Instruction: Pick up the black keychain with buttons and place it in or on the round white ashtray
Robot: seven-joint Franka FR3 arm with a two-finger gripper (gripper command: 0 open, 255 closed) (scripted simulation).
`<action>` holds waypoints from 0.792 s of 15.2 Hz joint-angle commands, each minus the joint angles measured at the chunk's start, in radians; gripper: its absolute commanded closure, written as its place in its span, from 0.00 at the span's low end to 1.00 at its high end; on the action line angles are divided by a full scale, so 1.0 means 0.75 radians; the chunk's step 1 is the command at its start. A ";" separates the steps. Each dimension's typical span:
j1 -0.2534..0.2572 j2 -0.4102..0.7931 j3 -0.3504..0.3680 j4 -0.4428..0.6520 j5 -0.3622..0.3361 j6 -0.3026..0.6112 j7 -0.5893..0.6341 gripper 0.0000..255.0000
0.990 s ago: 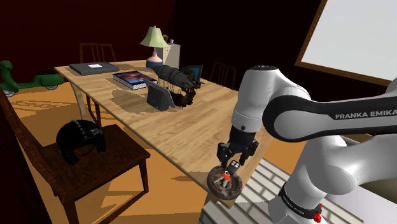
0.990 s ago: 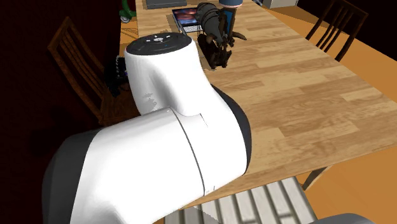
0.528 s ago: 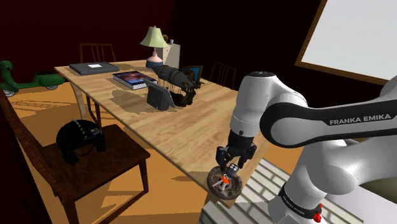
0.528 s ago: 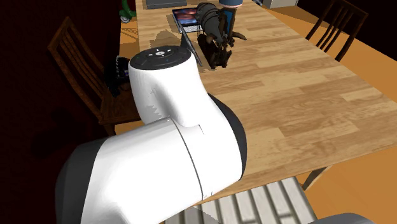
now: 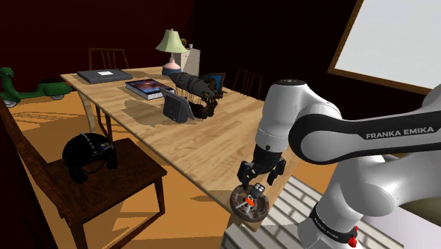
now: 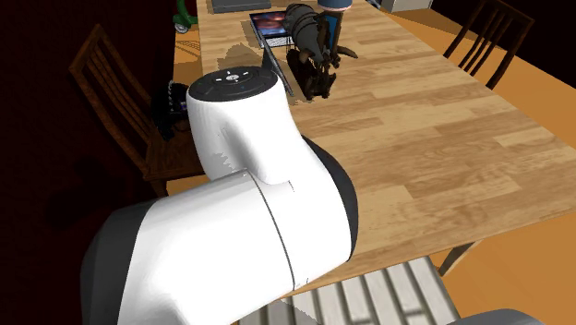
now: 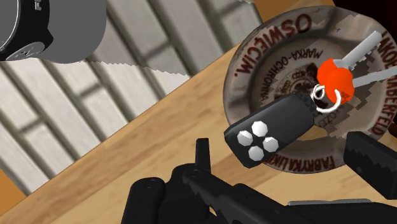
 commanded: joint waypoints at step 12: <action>-0.029 -0.071 -0.070 0.135 -0.073 -0.202 0.006 0.00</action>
